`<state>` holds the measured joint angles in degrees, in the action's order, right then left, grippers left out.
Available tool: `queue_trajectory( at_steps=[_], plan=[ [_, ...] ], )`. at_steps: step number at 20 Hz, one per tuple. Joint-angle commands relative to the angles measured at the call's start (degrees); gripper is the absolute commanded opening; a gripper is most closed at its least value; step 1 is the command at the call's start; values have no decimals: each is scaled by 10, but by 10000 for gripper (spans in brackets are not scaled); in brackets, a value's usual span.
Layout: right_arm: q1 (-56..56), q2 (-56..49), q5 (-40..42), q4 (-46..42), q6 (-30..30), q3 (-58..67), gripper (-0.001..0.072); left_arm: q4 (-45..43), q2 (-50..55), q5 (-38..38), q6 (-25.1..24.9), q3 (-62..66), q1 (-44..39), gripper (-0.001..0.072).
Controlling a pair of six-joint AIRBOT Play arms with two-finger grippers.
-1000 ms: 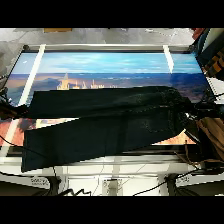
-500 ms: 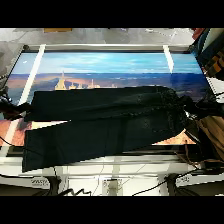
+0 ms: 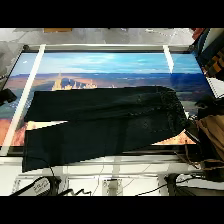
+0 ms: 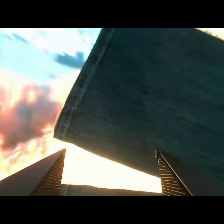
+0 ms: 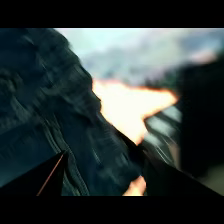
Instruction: Fold the clothes and pants, and hang the long-sleeved shirts on hangers.
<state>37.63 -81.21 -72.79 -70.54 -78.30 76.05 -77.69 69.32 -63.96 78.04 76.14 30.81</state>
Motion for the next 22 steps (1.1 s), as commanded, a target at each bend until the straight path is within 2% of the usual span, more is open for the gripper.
queue_trajectory(
  at_steps=[1,3,8,9,10,16,19,20,22],
  plan=[
    [32,85,-61,-37,9,-46,508,5,-65,-1,-1,0,-1,596],
    [56,160,-50,-21,10,-134,508,5,-85,4,0,0,-1,596],
    [70,280,52,126,0,-369,531,5,-88,11,0,-5,0,596],
    [70,283,84,139,-24,-398,652,4,-88,11,0,-6,0,596],
    [70,282,113,139,-45,-419,694,4,-88,12,0,-6,0,597],
    [70,234,254,143,-97,-476,682,4,-88,37,0,-6,0,596],
    [70,174,298,199,-75,-476,680,4,-81,35,0,-6,0,597],
    [68,153,305,230,-46,-476,638,5,-76,31,1,-6,-1,596],
    [50,124,324,277,17,-476,494,9,-64,26,2,-9,0,597]
  ],
)
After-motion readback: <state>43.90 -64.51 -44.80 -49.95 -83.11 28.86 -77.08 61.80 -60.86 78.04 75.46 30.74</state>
